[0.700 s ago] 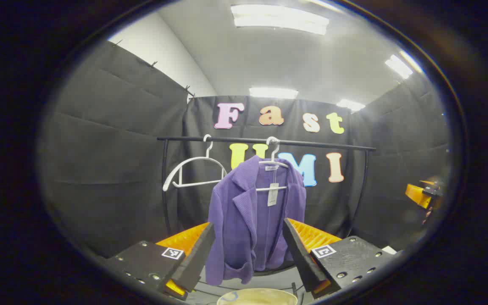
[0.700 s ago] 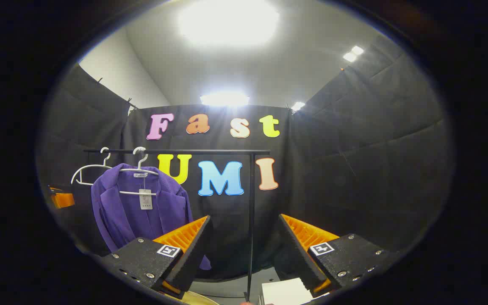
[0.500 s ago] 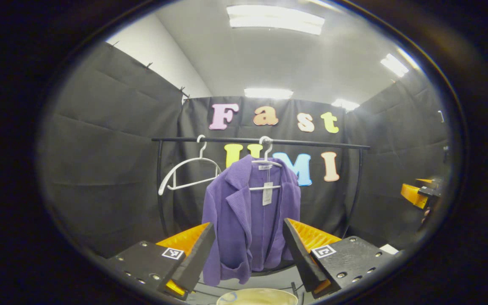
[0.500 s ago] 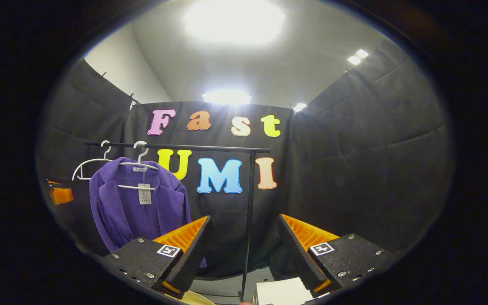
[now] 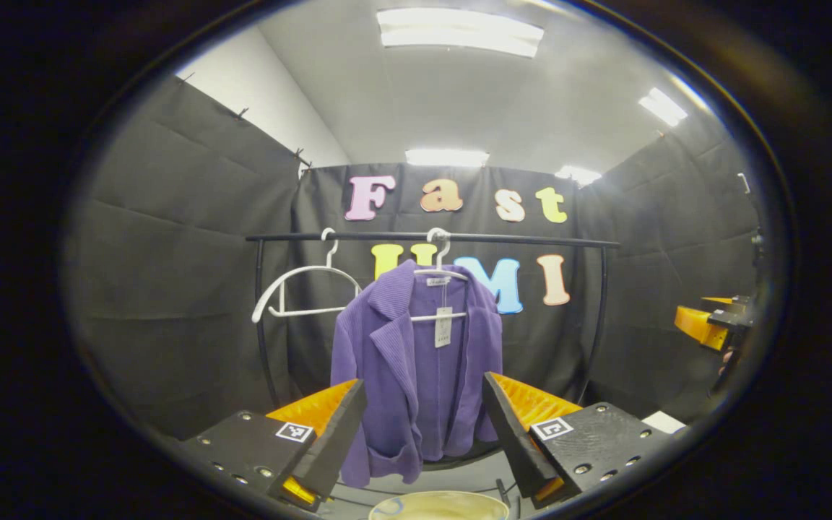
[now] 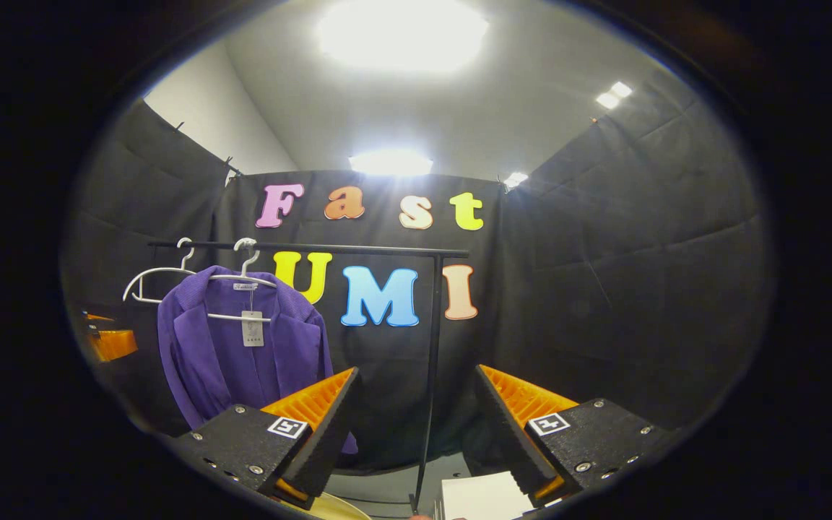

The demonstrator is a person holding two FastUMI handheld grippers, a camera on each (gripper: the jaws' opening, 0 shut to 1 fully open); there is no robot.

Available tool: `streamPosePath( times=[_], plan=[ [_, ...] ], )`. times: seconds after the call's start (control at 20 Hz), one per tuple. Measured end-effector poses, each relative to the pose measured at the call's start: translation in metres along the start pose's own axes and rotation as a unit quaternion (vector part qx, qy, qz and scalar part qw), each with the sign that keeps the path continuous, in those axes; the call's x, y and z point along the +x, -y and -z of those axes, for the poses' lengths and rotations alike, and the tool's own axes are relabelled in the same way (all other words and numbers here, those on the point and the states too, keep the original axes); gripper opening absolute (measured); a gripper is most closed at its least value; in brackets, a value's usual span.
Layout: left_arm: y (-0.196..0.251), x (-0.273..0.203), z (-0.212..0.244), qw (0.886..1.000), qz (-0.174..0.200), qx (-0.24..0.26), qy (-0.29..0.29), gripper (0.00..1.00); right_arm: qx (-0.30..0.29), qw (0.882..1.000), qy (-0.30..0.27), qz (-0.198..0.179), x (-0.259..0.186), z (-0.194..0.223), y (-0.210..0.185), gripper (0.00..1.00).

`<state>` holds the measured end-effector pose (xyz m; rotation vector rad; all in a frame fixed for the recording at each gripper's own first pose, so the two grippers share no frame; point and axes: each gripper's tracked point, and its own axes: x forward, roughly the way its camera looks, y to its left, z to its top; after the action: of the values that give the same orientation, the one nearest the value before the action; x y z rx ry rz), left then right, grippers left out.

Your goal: Grasp the clothes on the hanger with both hands and then place them into the laundry hamper below.

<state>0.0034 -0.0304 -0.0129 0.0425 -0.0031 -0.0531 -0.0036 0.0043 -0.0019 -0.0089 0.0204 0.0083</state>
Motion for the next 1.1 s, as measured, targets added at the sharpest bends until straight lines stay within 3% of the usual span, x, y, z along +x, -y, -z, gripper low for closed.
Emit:
streamPosePath(
  times=[0.35,0.4,0.45,0.8,1.1],
  plan=[
    [-0.005,0.006,0.029,1.000,-0.004,0.000,-0.018,0.99,0.004,1.000,-0.022,-0.021,0.003,0.011,-0.020,0.95],
    [-0.007,0.007,0.034,1.000,-0.007,0.002,-0.022,0.93,0.004,0.999,-0.026,-0.026,0.004,0.012,-0.025,0.95],
    [-0.008,0.004,0.039,1.000,-0.009,0.003,-0.026,0.99,0.005,0.999,-0.032,-0.032,0.005,0.015,-0.031,0.93],
    [-0.031,-0.017,0.056,0.998,-0.033,-0.017,-0.049,0.99,0.005,0.993,-0.085,-0.079,0.028,0.027,-0.078,0.95],
    [-0.034,0.024,0.052,0.996,-0.053,-0.044,-0.061,1.00,0.008,0.987,-0.082,-0.140,0.076,0.014,-0.125,0.95]
  ],
)
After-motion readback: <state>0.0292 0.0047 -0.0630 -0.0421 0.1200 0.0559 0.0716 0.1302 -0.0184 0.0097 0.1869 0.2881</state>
